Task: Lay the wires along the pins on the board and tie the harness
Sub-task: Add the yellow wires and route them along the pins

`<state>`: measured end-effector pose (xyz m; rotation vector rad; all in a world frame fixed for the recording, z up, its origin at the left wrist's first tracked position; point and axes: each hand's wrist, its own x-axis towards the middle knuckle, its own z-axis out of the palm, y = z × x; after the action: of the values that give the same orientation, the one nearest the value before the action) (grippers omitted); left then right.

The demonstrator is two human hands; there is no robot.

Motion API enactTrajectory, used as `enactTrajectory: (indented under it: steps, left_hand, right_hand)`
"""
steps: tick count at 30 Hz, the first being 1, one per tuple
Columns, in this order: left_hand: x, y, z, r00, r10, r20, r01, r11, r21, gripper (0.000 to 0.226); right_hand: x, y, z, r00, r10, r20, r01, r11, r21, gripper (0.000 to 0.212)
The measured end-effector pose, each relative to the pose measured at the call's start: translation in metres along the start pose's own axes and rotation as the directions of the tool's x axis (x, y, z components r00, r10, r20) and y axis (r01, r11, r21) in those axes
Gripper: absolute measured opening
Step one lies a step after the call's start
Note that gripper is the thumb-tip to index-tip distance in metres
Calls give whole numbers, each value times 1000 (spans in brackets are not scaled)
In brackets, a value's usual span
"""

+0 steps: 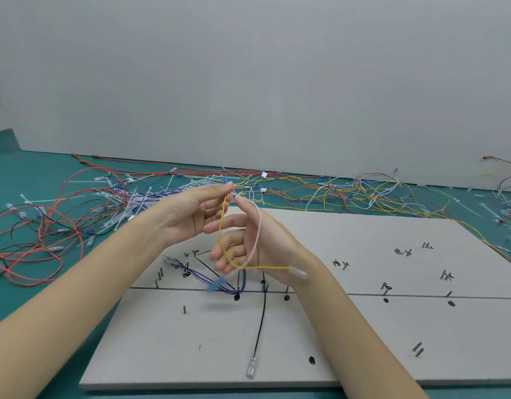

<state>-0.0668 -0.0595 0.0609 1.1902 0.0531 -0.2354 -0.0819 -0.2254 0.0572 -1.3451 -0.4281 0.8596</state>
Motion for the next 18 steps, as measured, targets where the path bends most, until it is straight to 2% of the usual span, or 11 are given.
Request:
enactTrajectory:
  steps: [4, 6, 8, 12, 16, 18]
  left_hand:
    - [-3, 4, 0, 999, -15, -40, 14, 1000, -22, 19]
    - [-5, 5, -2, 996, -53, -66, 53, 999, 3, 17]
    - [-6, 6, -3, 992, -84, -92, 86, 996, 19, 16]
    - [-9, 6, -10, 985, -124, -123, 146, 972, 187, 20]
    - [-14, 1, -19, 977, -161, -143, 204, 905, 374, 21]
    - [-16, -4, -20, 973, -174, -151, 222, 886, 408, 34]
  right_hand:
    - [-3, -2, -4, 996, -52, 77, 40, 989, 141, 57]
    - [-4, -3, -6, 994, -76, 81, 53, 965, 255, 61]
    - [-5, -5, -7, 995, -84, 54, 67, 962, 266, 61]
    - [-8, -7, -11, 991, -53, -126, 44, 996, -75, 31]
    - [-16, -13, -19, 973, -8, -229, -42, 976, -214, 27]
    - [-18, -15, -22, 957, 2, -290, -90, 953, -290, 29]
